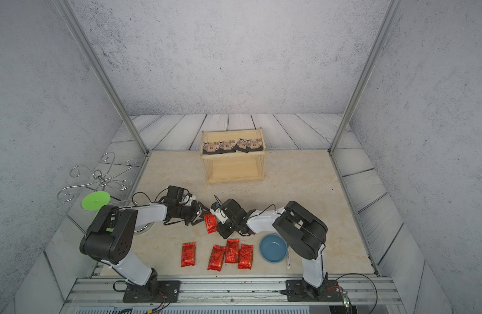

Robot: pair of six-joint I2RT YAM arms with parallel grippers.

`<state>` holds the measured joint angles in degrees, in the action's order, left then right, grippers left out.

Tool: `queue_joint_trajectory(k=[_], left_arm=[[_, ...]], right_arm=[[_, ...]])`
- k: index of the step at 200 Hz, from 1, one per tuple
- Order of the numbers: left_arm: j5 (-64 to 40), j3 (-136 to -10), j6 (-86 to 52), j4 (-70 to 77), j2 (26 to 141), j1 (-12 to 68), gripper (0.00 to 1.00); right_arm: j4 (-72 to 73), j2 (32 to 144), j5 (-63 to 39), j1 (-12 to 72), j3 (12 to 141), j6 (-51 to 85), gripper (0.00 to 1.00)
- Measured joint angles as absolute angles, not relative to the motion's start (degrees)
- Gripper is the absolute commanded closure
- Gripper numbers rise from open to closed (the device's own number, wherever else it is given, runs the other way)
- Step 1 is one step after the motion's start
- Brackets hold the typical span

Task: Place the tea bags on the shelf by color
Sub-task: Pick up the tea bag from the center of the board.

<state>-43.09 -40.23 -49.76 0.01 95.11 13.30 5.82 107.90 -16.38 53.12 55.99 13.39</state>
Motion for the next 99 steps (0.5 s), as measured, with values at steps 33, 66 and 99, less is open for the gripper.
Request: queue_joint_trajectory(k=[33,66,99], left_arm=[[-42.72,-40.23,-49.34,-0.23,95.09,13.3,0.7],[-42.19,-40.23,-48.71,-0.75,95.04,13.3,0.81],[-41.82,-40.23,-48.75,-1.08,94.54,13.32,0.9]], right_arm=[[5.85,107.9,-16.49,52.82,55.96,13.43,0.86],[5.87,107.9,-16.64,52.31,55.9,13.45,0.83],[4.95,104.79,-14.5,51.99,54.28,13.52,0.67]])
